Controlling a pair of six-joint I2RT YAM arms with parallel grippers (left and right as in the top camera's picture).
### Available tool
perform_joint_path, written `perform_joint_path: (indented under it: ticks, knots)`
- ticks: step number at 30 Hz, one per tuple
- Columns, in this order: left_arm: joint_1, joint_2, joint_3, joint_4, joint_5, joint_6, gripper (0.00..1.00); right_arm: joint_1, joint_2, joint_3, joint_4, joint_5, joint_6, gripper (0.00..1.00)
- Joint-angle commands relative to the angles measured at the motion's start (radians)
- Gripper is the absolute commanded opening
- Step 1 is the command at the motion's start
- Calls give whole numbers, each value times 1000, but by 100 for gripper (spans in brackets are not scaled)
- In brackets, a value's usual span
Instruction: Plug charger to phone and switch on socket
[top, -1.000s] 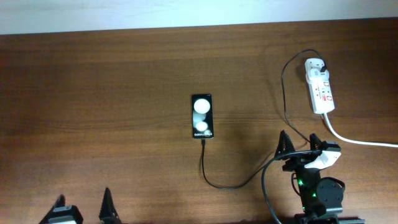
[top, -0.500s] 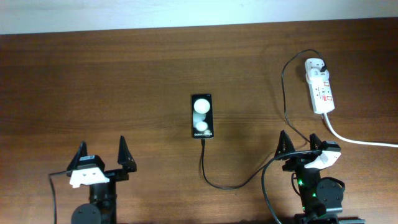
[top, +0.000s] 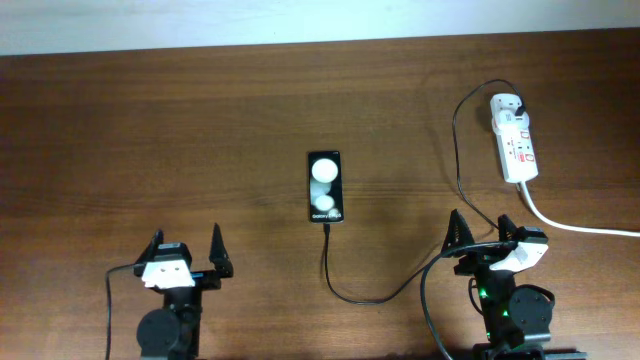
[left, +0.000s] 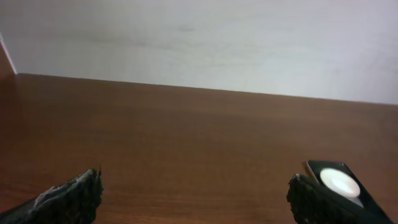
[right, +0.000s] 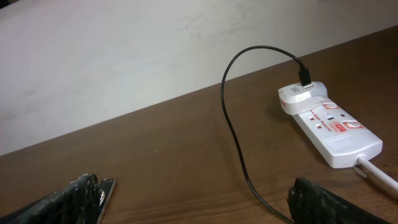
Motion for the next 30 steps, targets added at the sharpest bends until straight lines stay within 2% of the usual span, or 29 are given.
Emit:
perform_joint_path:
  ticks: [1,9,15,18,30]
  knots:
    - [2,0,-7,-2,32,43,99,-4,-7,-5,-6,16,-6,99]
    - [3,-5,-7,-2,32,43,99,-4,-7,-5,-6,16,-6,99]
    - [70,-6,-7,-8,50,51,99,-4,-7,-5,-6,16,-6,99]
    - [74,-6,-7,-10,82,157,99,-4,-7,-5,-6,16,-6,99]
    - [74,-6,-7,-8,82,156,99,-3,-7,-5,-6,16,-6,99]
